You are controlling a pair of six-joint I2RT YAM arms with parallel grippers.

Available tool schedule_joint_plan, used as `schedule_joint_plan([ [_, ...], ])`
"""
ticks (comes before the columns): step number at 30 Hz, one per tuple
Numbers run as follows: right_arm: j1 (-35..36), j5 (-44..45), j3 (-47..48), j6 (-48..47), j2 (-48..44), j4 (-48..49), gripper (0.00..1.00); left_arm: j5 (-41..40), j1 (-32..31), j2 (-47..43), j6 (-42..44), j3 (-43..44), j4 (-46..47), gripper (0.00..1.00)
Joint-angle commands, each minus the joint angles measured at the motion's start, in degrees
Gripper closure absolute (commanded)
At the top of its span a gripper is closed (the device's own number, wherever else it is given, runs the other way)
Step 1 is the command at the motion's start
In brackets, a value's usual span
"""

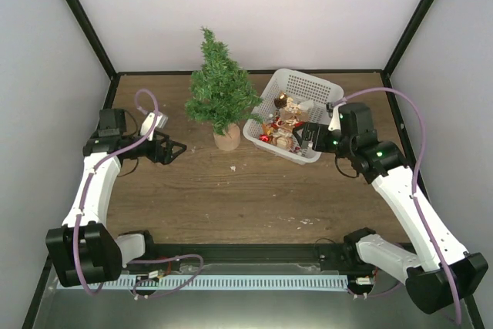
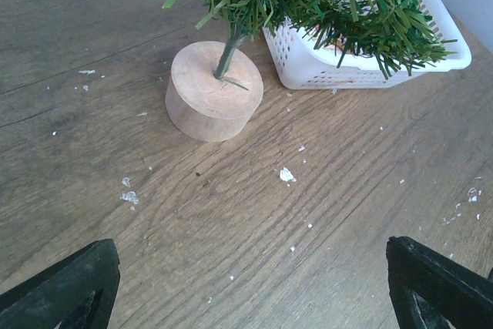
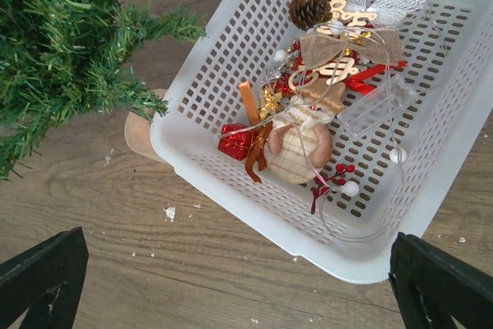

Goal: Decorate the small christmas tree

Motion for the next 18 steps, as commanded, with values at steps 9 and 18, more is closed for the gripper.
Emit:
schedule_joint_plan([
  [9,0.87,-2.26,-0.24,-2.91,2.91,-0.05,0.0,0.89,0.37,-1.55,-0.51,-1.09,1.32,0.05],
  [18,4.89,-4.2,2.04,-0.4,15.94,4.34,0.03,-1.6,2.97,-1.35,-2.44,-0.75,2.32,0.06],
])
